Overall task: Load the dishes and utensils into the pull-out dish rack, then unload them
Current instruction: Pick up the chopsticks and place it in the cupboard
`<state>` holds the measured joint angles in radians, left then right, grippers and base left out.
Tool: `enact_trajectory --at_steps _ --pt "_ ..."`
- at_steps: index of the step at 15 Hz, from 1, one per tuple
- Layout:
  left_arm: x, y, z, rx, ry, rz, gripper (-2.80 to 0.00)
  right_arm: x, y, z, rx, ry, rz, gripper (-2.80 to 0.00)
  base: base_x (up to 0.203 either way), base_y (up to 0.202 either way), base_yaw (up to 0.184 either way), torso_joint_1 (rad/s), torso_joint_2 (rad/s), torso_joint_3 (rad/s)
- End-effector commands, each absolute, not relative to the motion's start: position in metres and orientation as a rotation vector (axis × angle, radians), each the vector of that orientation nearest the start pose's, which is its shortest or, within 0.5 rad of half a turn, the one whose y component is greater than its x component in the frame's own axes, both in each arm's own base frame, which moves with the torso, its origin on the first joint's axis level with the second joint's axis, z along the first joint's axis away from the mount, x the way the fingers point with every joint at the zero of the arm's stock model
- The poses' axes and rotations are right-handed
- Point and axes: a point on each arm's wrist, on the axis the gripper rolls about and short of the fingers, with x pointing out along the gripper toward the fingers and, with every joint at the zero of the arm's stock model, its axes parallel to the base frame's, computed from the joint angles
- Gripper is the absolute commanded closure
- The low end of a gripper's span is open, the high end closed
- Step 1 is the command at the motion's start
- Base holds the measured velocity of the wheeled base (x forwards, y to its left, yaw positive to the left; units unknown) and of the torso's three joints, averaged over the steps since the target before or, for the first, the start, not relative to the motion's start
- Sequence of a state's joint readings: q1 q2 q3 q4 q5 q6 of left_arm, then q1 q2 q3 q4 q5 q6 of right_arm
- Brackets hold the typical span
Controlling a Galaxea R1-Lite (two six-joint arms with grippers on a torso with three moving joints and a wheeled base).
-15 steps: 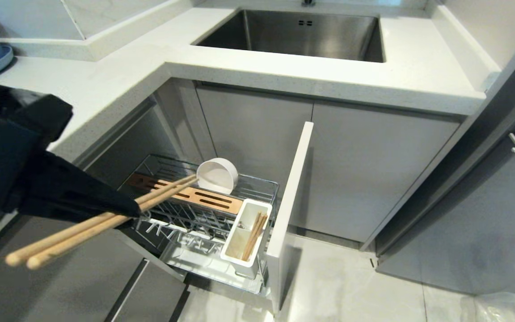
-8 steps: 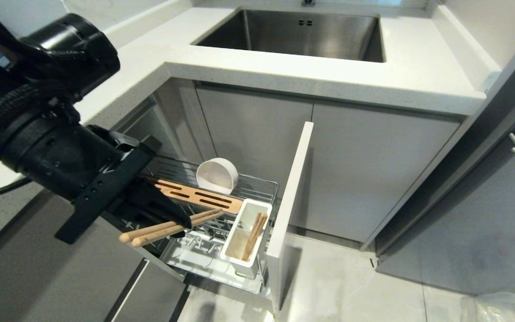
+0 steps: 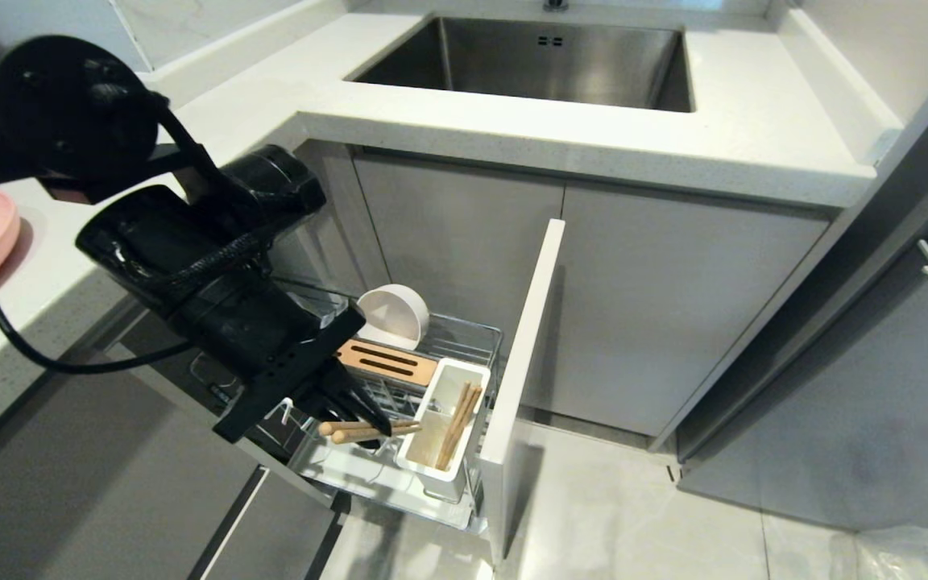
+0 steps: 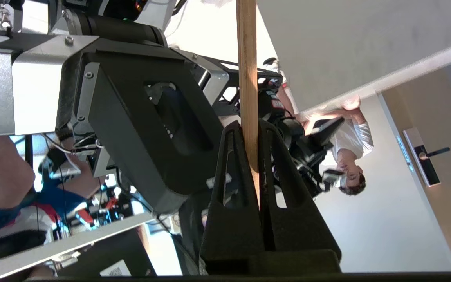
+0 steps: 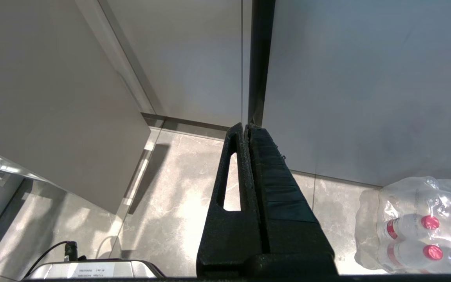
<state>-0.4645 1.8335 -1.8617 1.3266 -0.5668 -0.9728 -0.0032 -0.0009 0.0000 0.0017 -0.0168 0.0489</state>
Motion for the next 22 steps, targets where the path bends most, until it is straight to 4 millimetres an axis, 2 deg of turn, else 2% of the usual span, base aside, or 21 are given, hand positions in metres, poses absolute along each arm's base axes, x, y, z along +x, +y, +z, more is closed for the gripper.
enact_trajectory --at_steps 1,13,22 --pt "0.255 -0.141 0.259 -0.814 1.716 -0.106 0.0 -0.023 0.0 0.075 0.049 0.003 -0.02 0.0 0.0 0.0 0.0 0.0 0.0 0.0" --pt "0.303 -0.145 0.208 -0.864 1.77 -0.036 0.0 -0.023 0.0 0.075 0.049 0.003 -0.02 0.0 0.0 0.0 0.0 0.0 0.0 0.0" --pt "0.327 -0.148 0.18 -0.887 1.795 -0.013 0.0 -0.023 0.0 0.075 0.049 0.003 -0.02 0.0 0.0 0.0 0.0 0.0 0.0 0.0"
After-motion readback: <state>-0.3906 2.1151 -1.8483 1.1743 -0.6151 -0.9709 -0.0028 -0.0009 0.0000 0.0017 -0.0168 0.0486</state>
